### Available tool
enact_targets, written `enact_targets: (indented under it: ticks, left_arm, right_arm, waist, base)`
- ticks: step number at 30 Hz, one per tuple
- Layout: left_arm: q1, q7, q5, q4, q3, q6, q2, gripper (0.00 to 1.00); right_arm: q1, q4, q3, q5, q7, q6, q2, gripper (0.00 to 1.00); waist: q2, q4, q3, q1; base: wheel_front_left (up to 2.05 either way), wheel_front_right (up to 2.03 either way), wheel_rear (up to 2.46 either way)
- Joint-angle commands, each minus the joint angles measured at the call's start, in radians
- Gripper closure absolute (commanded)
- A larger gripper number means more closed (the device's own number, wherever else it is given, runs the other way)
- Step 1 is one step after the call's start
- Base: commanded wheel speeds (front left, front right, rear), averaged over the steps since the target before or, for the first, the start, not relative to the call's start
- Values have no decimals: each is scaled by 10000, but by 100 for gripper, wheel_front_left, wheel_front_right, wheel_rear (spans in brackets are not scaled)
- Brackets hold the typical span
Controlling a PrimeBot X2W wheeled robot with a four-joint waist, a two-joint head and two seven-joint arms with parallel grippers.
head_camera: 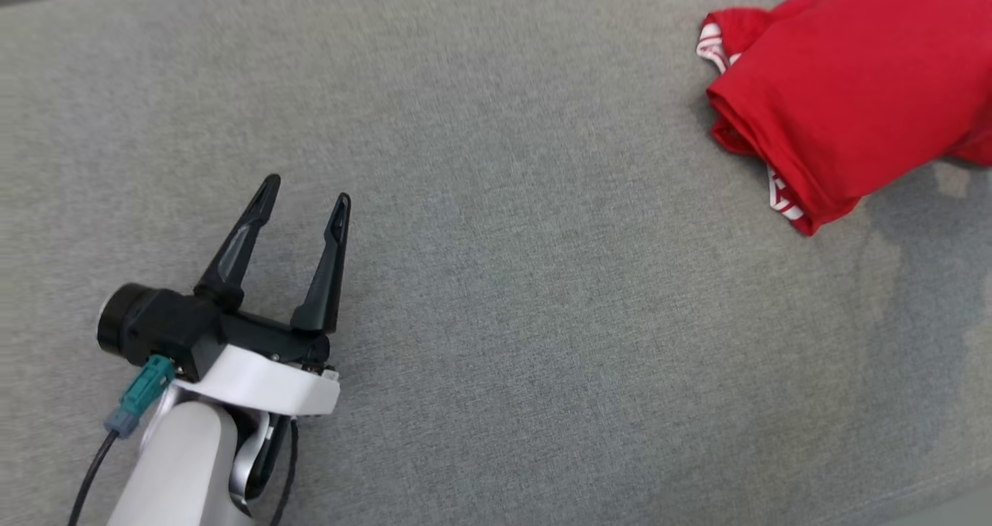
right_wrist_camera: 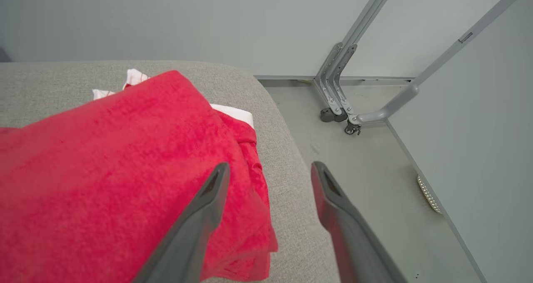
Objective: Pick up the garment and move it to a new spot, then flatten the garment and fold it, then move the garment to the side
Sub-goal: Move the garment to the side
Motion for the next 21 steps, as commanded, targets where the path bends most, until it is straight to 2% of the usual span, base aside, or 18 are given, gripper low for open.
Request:
enact_targets:
  ticks: [1,7,11,16,17,21]
  left_arm:
    - [164,7,-74,23,94,12,-60,0]
    - [916,7,-121,-31,884,126,-411,0]
    - [1491,7,-73,-207,1547,264,-564,0]
    - [2227,7,32,-555,2301,505,-669,0]
    - [2475,5,10,-703,2554,574,-721,0]
    - [2883,7,-52,-773,2944,631,-820,0]
  right_arm:
    - [-31,44,-65,-159,-201,-1,145,0]
    - [328,-291,-138,-629,-1251,-1,631,0]
    - [864,-912,93,-337,-1827,-1,1005,0]
    - [1948,-2255,453,295,-2283,-1,1299,0]
    - [2494,-2911,488,564,-2389,-1,1313,0]
    - [3929,-4256,253,900,-2568,-1,1408,0]
  waist:
    - [0,219,-570,0]
    - [0,576,-2015,0]
    - [0,917,-2907,0]
    - [0,1303,-3646,0]
    - [0,1454,-3853,0]
    - [0,1812,-4256,0]
  base:
    - [0,0,0]
    - [0,0,0]
    - [0,0,0]
    - [0,0,0]
    - [0,0,0]
    - [0,0,0]
